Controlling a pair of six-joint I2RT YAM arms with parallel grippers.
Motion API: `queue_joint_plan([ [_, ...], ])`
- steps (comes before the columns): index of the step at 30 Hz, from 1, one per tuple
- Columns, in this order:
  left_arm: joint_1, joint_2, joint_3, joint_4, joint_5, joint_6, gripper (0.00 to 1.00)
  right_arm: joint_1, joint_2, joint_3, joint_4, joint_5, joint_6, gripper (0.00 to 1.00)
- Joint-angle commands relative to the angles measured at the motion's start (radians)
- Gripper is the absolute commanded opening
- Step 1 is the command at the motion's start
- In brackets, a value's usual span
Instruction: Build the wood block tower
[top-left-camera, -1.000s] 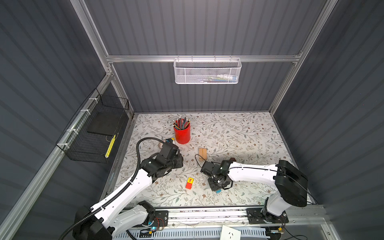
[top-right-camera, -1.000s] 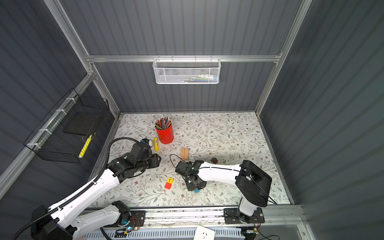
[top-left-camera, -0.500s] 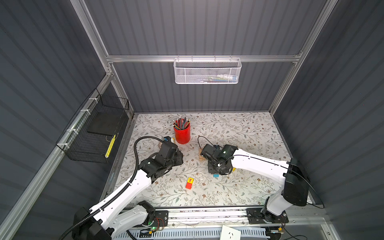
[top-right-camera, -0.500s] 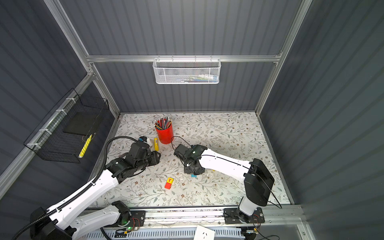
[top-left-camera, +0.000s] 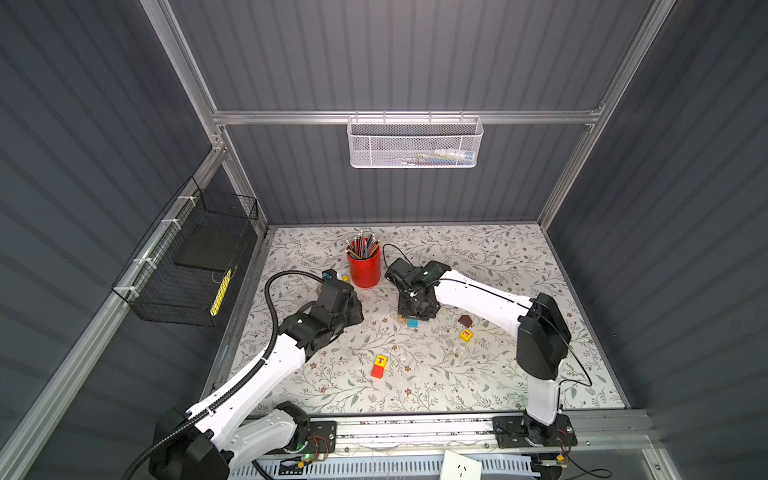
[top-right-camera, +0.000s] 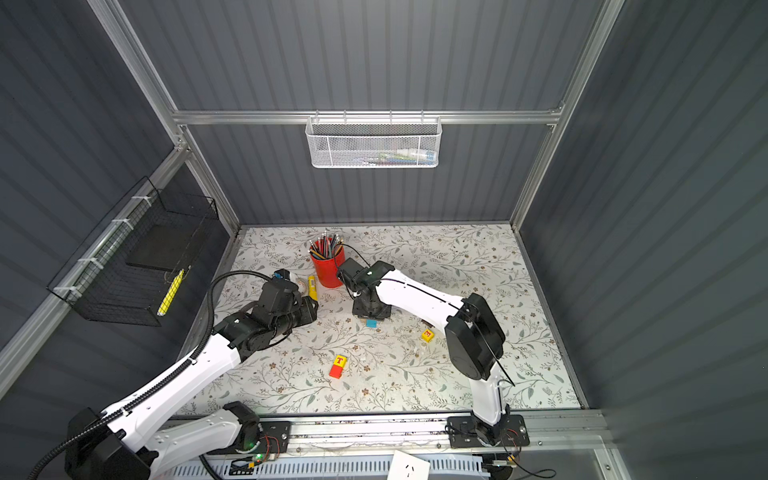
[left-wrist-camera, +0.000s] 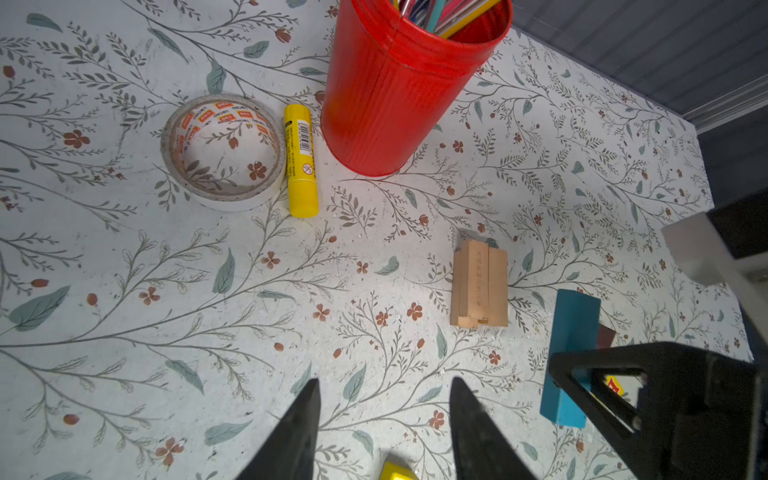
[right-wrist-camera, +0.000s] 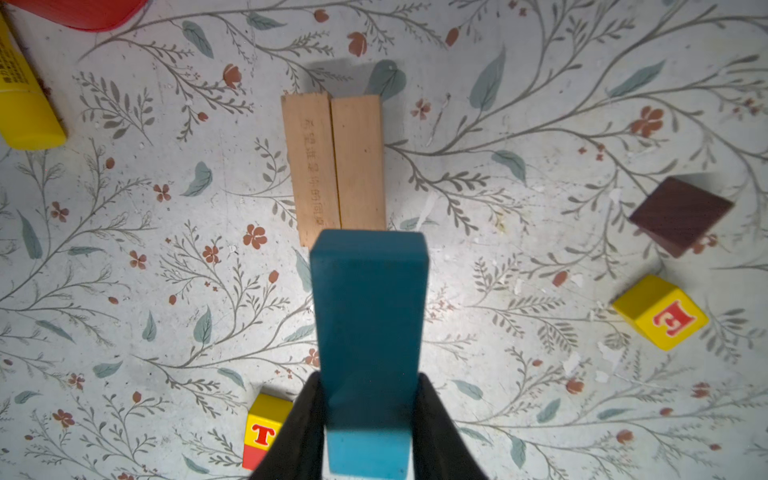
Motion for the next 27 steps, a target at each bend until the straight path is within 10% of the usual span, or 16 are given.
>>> queue_joint_plan([
  [1,0.025,0.019,0.004,-0.003,0.004,-0.018,0.50,-0.028,0.058,0.064,-0.016,-0.028,-0.032,0.16],
  [27,0.070,0.074,-0.012,0.028,0.037,-0.040,0.51,-0.085,0.250,0.244,-0.053,-0.066,-0.111,0.19],
])
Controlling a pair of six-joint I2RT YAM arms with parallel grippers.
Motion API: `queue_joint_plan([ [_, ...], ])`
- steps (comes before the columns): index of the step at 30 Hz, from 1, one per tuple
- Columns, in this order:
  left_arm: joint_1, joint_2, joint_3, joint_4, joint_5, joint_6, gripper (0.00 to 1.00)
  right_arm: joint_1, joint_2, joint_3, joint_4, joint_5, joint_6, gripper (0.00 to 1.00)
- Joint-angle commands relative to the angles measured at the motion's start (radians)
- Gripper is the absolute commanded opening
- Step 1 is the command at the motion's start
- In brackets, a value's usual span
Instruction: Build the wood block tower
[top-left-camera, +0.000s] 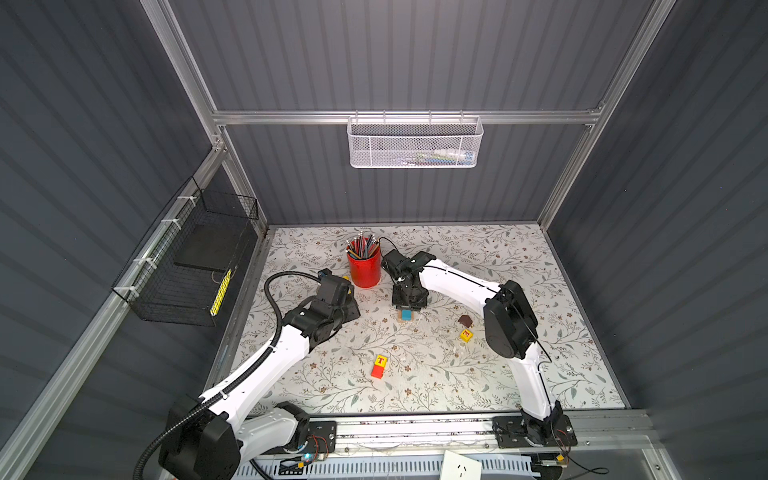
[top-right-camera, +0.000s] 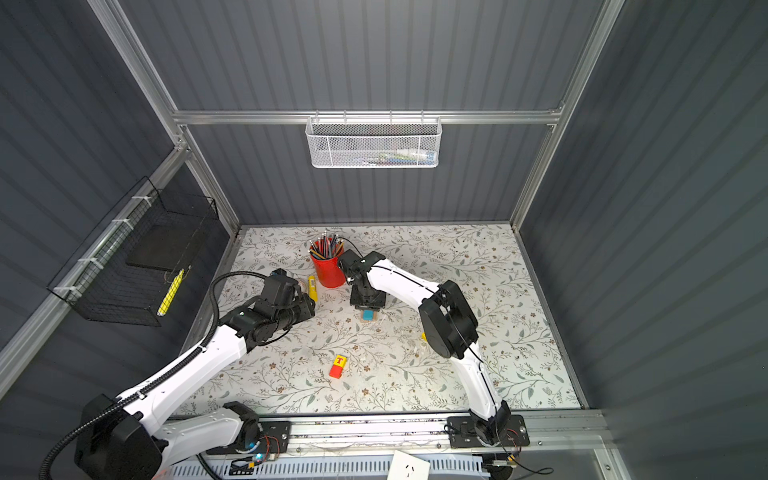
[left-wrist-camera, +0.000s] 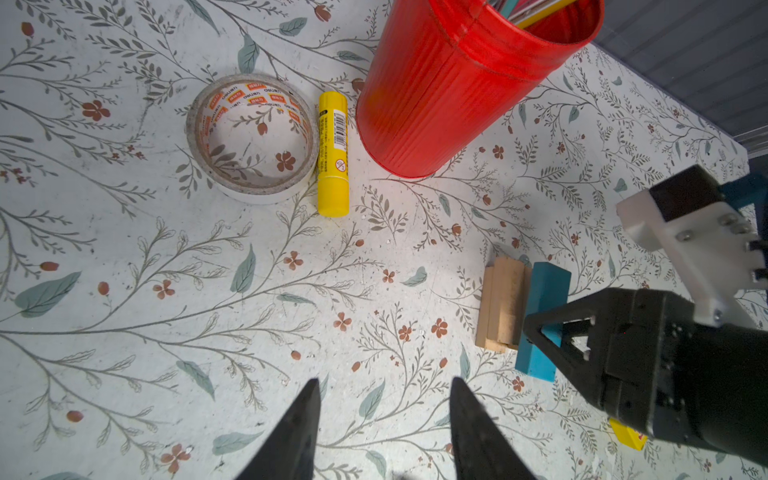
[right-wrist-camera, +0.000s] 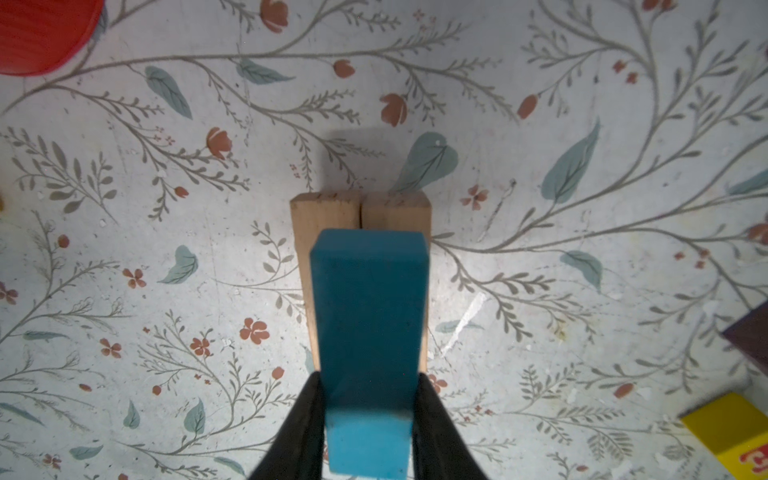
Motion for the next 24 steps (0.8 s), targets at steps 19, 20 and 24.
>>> queue_joint_plan([
  [19,0.017,0.006,-0.023,0.010,0.014,-0.018,0.51,-0.014,0.061,0.087,-0.059,0.013,-0.014,0.21],
  [20,0.017,0.006,-0.023,0.012,0.015,-0.017,0.51,-0.014,0.065,0.088,-0.060,0.011,-0.012,0.21],
  [24,0.018,0.005,-0.023,0.008,0.017,-0.016,0.51,-0.015,0.070,0.087,-0.060,0.017,-0.013,0.21],
])
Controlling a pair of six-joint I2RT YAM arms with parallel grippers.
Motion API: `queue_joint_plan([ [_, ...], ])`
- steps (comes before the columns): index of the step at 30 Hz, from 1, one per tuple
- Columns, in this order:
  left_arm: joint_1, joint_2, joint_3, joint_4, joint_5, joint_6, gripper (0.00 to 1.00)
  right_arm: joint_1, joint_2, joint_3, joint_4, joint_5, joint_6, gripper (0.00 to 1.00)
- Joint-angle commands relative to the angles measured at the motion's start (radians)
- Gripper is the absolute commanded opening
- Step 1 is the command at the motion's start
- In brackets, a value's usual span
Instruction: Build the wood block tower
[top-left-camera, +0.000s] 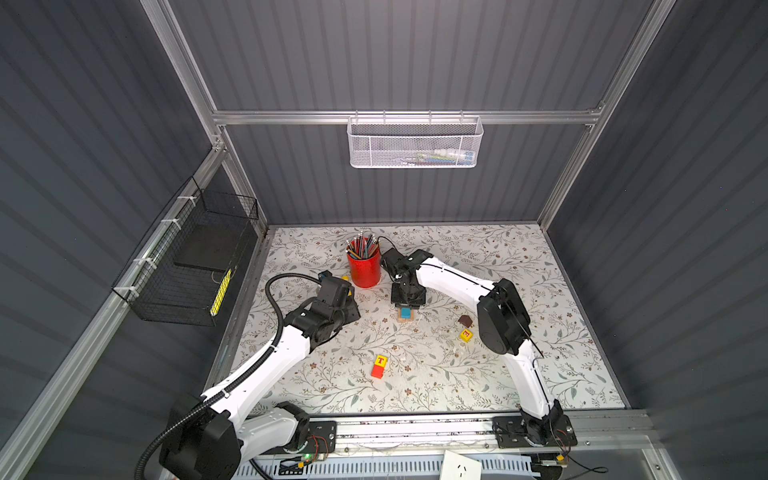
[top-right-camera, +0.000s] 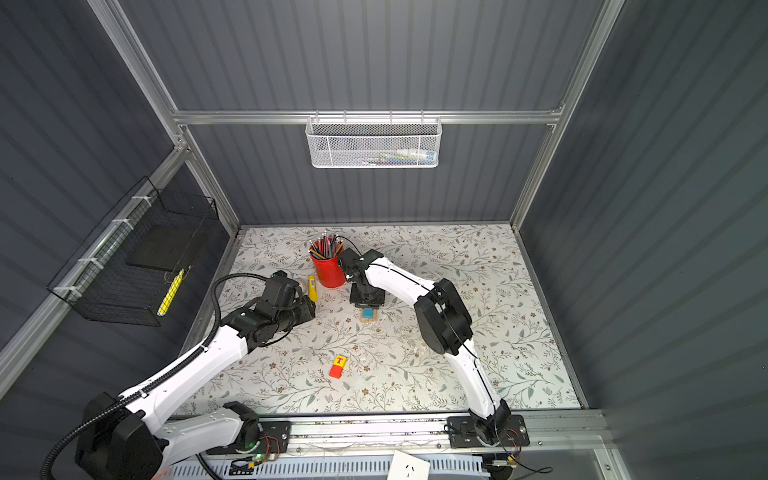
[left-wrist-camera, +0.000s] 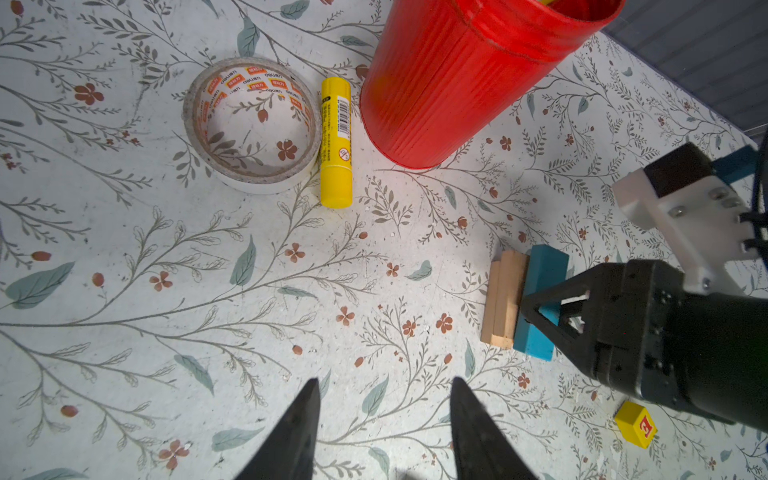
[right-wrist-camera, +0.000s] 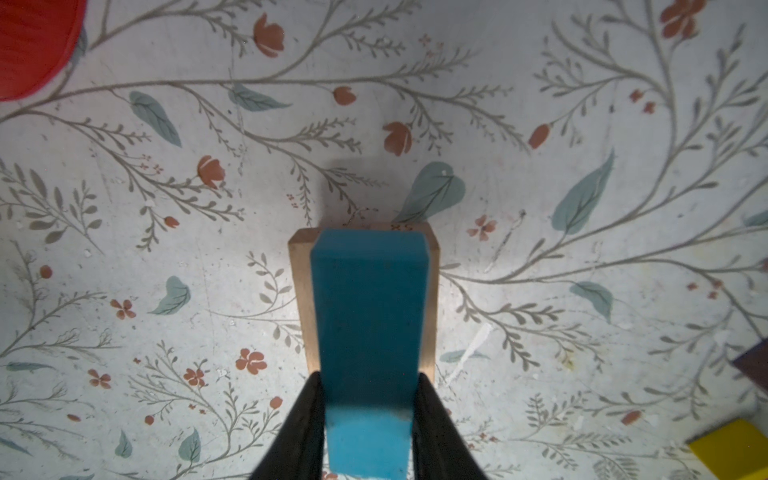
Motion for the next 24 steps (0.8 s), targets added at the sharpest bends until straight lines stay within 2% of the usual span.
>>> queue_joint_plan([
  [1,0.012,-0.001,-0.006,0.003,0.009,-0.008,0.51,-0.005,0.007,0.020,-0.034,0.016,-0.005,0.21],
  [11,0.014,-0.003,-0.008,0.003,0.010,-0.010,0.51,-0.010,0.019,0.027,-0.034,0.023,-0.005,0.23],
  [24,0.015,0.005,-0.007,0.010,0.019,-0.013,0.51,-0.013,0.022,0.037,-0.039,0.021,-0.013,0.36],
])
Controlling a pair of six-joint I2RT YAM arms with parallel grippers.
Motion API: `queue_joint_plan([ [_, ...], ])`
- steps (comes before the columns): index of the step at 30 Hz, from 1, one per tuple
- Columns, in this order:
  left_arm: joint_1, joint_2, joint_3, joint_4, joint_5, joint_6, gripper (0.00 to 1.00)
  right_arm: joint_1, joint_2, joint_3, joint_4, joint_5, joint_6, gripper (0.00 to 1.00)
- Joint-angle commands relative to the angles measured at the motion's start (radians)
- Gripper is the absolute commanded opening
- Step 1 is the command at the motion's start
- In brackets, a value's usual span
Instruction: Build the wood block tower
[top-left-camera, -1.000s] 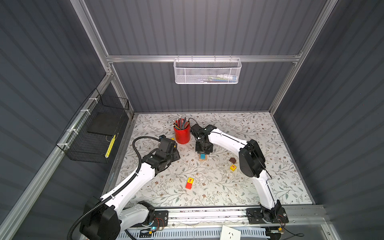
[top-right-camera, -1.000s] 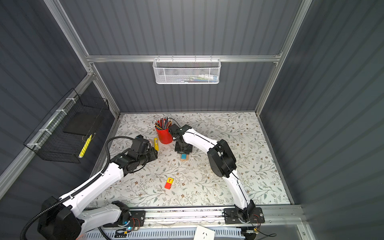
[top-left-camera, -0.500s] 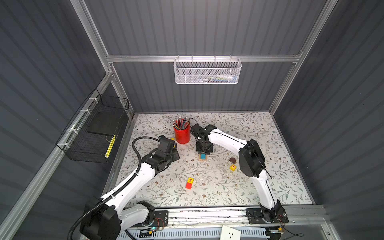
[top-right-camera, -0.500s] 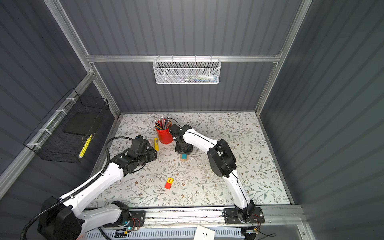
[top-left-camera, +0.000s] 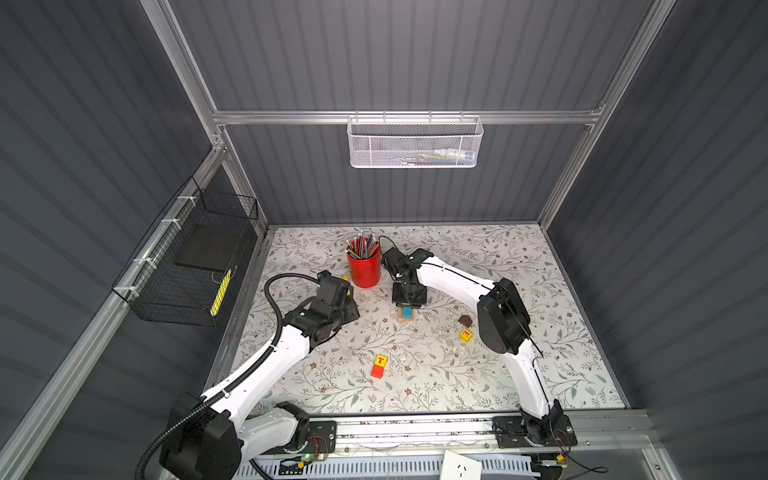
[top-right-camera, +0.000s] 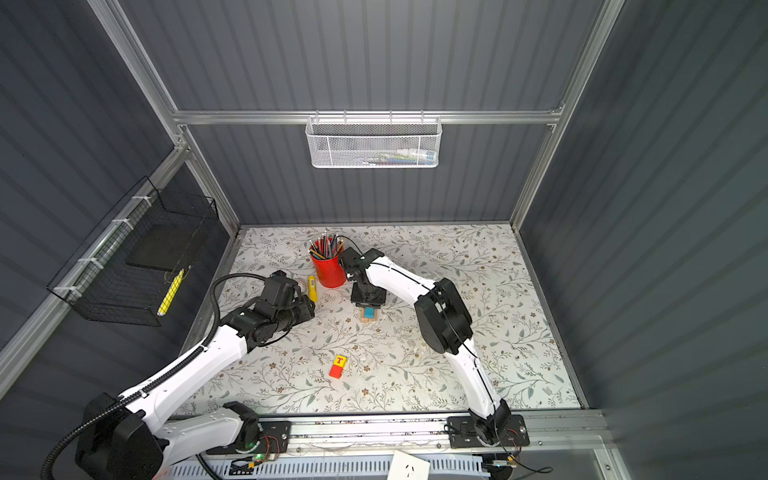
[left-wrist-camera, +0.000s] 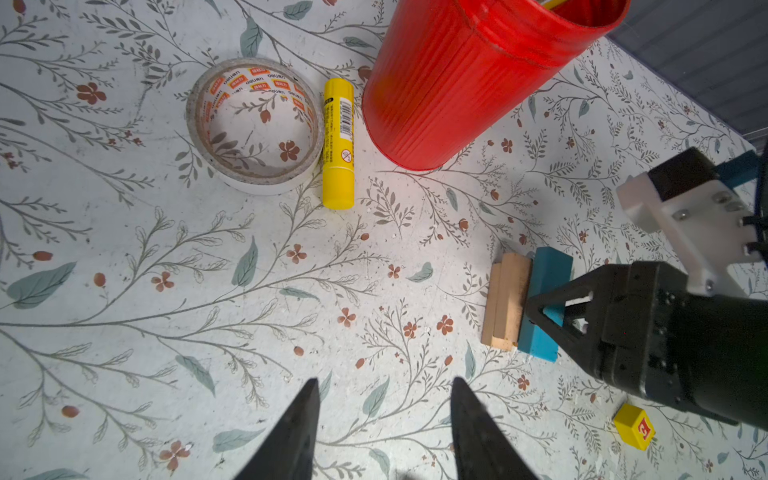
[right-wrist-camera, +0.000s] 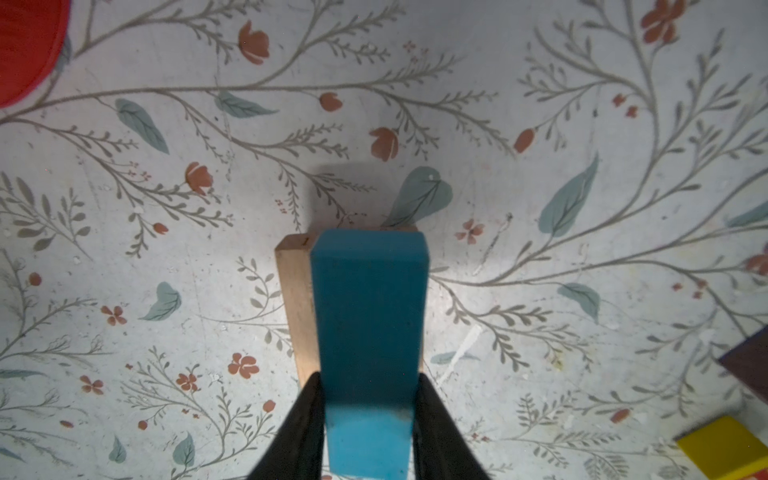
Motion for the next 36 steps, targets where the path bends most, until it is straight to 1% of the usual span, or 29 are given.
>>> queue_joint_plan([
  [1,0.007,0.004,-0.007,0.010,0.013,-0.012,0.51,-0.006,0.019,0.027,-0.027,0.015,-0.011,0.36],
  [7,0.008,0.004,-0.006,0.013,0.014,-0.013,0.51,-0.007,0.024,0.027,-0.013,-0.005,-0.014,0.38],
  [15,0.010,0.005,-0.007,0.013,0.018,-0.013,0.51,-0.008,0.031,0.029,-0.018,-0.003,-0.022,0.38],
  [21,0.010,0.004,-0.009,0.013,0.017,-0.013,0.51,-0.008,0.038,0.038,-0.019,-0.004,-0.026,0.37],
  [26,0.010,0.003,-0.008,0.012,0.017,-0.013,0.51,-0.009,0.041,0.040,-0.018,0.001,-0.033,0.33],
  [36,0.011,0.004,-0.009,0.013,0.017,-0.013,0.51,-0.010,0.049,0.066,-0.024,0.010,-0.051,0.32],
])
